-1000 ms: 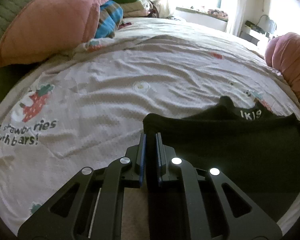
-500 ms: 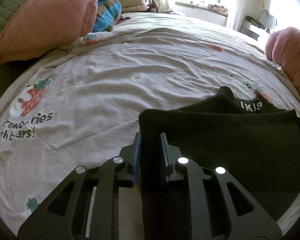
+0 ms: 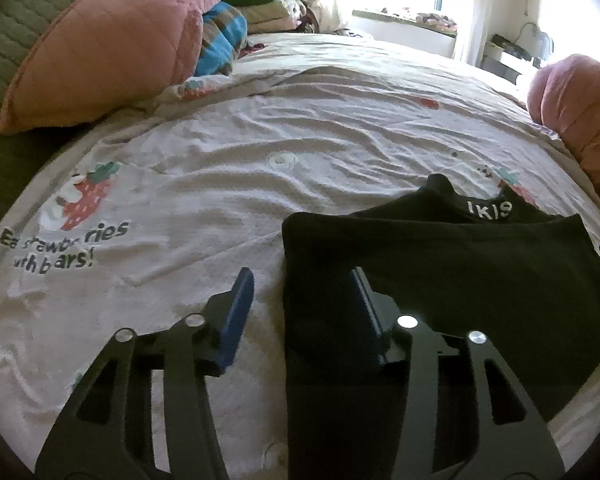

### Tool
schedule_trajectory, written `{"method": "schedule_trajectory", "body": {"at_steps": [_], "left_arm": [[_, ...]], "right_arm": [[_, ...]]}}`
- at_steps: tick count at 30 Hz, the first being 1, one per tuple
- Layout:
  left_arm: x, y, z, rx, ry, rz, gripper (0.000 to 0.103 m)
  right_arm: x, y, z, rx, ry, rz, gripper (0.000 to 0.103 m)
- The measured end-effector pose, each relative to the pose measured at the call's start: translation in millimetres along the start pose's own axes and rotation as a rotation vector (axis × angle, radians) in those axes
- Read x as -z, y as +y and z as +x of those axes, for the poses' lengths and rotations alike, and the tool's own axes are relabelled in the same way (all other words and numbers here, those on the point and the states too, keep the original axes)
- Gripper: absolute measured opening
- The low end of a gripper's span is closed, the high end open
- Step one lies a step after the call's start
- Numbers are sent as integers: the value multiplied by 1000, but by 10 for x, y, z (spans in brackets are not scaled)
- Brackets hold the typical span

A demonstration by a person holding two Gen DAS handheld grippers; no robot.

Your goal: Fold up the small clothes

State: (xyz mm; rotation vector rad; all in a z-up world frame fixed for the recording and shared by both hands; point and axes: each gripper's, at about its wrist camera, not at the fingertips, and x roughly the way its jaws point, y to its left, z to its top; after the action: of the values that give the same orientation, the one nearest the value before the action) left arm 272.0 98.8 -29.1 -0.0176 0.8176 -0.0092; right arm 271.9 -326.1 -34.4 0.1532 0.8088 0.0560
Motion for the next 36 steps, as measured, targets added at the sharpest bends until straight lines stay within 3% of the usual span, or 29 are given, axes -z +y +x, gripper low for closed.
{"method": "schedule_trajectory", "body": {"at_steps": [6,15,30,36], "left_arm": [[18,-23,-229,-2,-25,1,59],[68,-174,-549,56,-30,-4,66],[542,-532,-506,89,92,79,66],[709,-510,-295,102,204,60,66]], "right_arm": [[111,155,-248,-46,-8,-66,61],[286,348,-503,-80,-5,-167,62],[629,625,-490,-121,70,-266,62],[725,619,-387,-91,133,-278,62]]}}
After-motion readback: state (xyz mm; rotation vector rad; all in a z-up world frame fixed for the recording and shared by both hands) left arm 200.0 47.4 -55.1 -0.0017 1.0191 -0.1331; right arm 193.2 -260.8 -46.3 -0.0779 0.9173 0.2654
